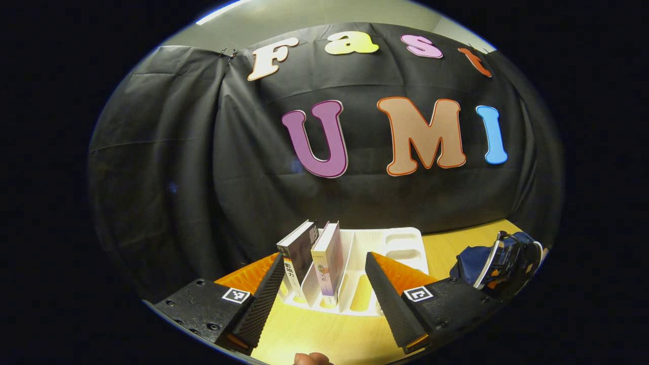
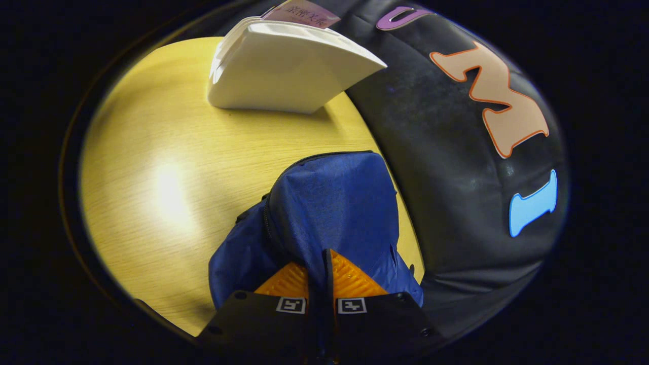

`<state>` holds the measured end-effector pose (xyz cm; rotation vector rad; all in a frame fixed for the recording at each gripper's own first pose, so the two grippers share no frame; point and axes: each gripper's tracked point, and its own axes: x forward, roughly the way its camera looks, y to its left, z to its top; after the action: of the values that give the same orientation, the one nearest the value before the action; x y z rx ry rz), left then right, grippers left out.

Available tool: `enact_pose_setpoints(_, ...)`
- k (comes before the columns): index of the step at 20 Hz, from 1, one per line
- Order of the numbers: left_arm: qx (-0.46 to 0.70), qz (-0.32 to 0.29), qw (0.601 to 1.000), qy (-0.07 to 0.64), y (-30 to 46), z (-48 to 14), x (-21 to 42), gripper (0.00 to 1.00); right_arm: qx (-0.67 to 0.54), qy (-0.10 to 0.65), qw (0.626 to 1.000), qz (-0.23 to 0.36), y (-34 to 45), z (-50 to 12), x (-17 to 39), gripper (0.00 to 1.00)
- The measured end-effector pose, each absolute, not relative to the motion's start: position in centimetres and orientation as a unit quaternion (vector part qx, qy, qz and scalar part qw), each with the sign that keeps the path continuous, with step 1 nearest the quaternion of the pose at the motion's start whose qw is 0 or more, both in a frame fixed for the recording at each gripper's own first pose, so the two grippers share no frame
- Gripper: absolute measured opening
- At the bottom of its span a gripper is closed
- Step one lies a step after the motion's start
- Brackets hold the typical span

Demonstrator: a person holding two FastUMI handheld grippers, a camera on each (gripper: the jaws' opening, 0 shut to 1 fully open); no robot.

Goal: Open the schoolbag, grab two books from the bookshelf and put them into the schoolbag.

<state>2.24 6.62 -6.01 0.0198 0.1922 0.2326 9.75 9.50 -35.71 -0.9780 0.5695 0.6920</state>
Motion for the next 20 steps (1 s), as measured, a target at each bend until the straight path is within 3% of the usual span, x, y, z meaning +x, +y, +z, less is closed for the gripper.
enact_pose_setpoints(3, 0.011, 0.105, 0.99, 0.098, 5.9, -6.2, 2.9, 0.94, -0.403, 0.273, 0.817, 0.311, 9.1, -33.9, 10.4, 0.13)
enact_pose_setpoints(4, 0.012, 0.101, 0.99, 0.098, 5.7, -6.2, 3.2, 0.94, -0.382, 0.276, 0.828, 0.305, 8.8, -33.0, 10.6, 0.13)
enact_pose_setpoints(5, 0.013, 0.096, 0.99, 0.099, 5.4, -6.2, 3.5, 0.94, -0.361, 0.279, 0.839, 0.298, 8.4, -32.1, 10.8, 0.05)
enact_pose_setpoints(9, 0.015, 0.08, 0.992, 0.099, 4.4, -6.1, 4.6, 0.94, -0.286, 0.29, 0.874, 0.266, 6.4, -29.2, 12.3, 0.09)
enact_pose_setpoints(11, 0.009, 0.071, 0.992, 0.103, 3.7, -6.4, 5.1, 0.94, -0.252, 0.297, 0.887, 0.249, 5.4, -28.3, 12.6, 0.05)
enact_pose_setpoints(14, 0.01, 0.062, 0.993, 0.104, 3.1, -6.4, 5.8, 0.94, -0.194, 0.306, 0.906, 0.22, 4.1, -27.1, 13.0, 0.13)
enact_pose_setpoints(15, 0.012, 0.06, 0.993, 0.104, 3.0, -6.4, 6.0, 0.94, -0.168, 0.308, 0.913, 0.208, 3.7, -26.7, 13.2, 0.09)
enact_pose_setpoints(18, 0.011, 0.057, 0.993, 0.106, 3.0, -6.4, 6.6, 0.94, -0.079, 0.317, 0.931, 0.164, 2.2, -25.8, 13.7, 0.13)
enact_pose_setpoints(20, 0.002, 0.055, 0.992, 0.11, 2.9, -6.7, 6.9, 0.94, -0.028, 0.322, 0.936, 0.139, 1.1, -25.7, 14.0, 0.09)
